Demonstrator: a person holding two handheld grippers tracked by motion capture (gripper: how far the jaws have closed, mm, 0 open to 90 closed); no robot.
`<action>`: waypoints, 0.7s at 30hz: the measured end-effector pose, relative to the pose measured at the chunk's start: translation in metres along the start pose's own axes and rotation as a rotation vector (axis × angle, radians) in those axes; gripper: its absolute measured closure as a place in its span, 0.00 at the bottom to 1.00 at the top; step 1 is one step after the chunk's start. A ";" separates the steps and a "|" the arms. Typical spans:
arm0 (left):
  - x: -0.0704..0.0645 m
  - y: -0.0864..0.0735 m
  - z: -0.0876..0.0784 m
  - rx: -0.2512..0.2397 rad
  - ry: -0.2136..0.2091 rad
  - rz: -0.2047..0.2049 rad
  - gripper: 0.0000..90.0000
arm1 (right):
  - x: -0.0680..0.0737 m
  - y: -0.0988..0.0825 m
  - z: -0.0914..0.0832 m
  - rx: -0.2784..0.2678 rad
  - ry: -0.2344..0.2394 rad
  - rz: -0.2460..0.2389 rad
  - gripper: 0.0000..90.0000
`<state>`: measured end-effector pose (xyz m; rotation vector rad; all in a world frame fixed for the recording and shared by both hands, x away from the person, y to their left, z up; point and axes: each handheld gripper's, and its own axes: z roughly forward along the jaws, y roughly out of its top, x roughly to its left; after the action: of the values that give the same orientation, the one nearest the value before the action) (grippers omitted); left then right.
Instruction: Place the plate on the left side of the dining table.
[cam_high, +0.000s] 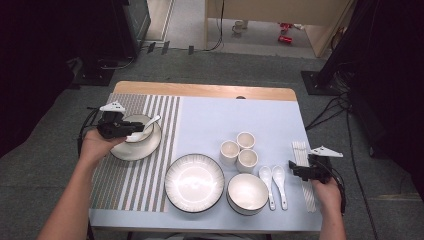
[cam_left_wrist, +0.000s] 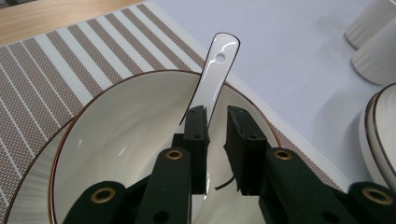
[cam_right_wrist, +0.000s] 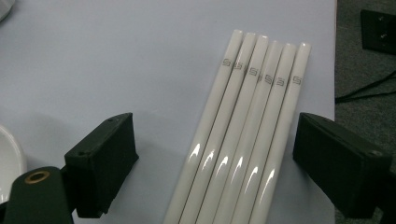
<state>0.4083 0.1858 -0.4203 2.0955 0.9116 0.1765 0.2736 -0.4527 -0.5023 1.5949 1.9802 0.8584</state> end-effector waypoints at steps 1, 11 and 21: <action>0.000 0.002 0.000 0.000 -0.009 -0.004 0.91 | 0.000 0.000 0.000 0.000 0.000 0.000 0.15; 0.002 0.018 0.004 0.029 -0.053 -0.016 1.00 | 0.000 0.000 0.000 -0.001 -0.002 0.002 0.15; -0.002 0.031 0.015 0.048 -0.095 -0.002 1.00 | 0.000 0.000 0.000 -0.001 -0.002 0.003 0.15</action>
<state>0.4298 0.1623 -0.4067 2.1284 0.8686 0.0541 0.2737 -0.4523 -0.5023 1.5984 1.9761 0.8580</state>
